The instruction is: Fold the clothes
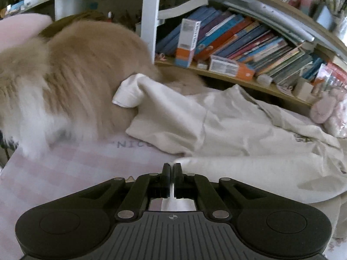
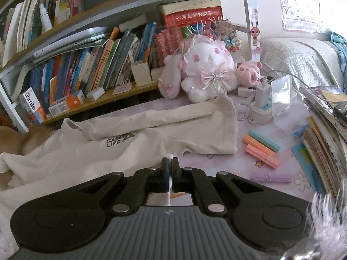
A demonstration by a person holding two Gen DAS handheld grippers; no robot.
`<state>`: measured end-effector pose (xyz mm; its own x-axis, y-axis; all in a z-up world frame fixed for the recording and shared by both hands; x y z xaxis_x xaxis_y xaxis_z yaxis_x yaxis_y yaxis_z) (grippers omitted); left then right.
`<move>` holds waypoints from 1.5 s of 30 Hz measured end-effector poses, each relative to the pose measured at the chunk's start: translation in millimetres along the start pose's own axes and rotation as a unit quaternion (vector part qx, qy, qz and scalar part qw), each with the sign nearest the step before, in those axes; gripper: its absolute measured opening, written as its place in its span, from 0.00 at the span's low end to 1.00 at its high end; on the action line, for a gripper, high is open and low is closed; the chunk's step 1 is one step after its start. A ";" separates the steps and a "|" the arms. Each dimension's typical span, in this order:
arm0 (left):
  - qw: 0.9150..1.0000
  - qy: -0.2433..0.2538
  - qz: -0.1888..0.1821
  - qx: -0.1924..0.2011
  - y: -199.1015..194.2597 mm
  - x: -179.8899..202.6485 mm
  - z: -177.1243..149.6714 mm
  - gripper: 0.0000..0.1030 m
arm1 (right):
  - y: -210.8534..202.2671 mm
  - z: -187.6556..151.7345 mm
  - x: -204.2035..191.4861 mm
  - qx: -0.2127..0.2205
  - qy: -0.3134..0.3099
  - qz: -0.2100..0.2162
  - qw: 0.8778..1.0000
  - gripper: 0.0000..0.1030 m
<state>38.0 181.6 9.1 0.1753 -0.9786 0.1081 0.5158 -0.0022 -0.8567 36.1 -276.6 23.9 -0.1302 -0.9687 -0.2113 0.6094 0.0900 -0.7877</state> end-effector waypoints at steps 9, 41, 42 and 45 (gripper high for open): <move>0.997 0.017 0.005 -0.075 -4.2 -8.5 -44.0 0.38 | 7.5 -40.1 20.6 -0.101 -0.030 0.020 0.994 0.43; 0.946 0.195 -0.074 -0.248 -67.6 -7.0 -144.5 0.09 | -101.9 -141.4 35.4 -0.297 -0.199 -0.086 0.930 0.04; 0.944 0.198 -0.070 -0.253 -66.5 -7.0 -144.7 0.09 | -96.5 -145.5 35.9 -0.304 -0.196 -0.088 0.928 0.05; 0.943 0.210 -0.054 -0.254 -70.3 -12.0 -141.6 0.21 | -85.1 -150.9 42.1 -0.320 -0.182 -0.112 0.923 0.24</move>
<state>-119.0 164.4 -3.4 -0.2570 -0.9621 0.0912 0.0239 -0.1007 -0.9946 -139.3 -290.1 -5.3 0.1455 -0.9826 0.1157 -0.0037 -0.1175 -0.9931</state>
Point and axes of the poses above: each gripper's, at about its wrist camera, not at the fingertips, and y roughly the way its jaws point, x to its right, z to its top, the point moved 3 cm from there along y, roughly the way its jaws point, and after that the axes turned 13 degrees about -x, right-handed, at the moved point
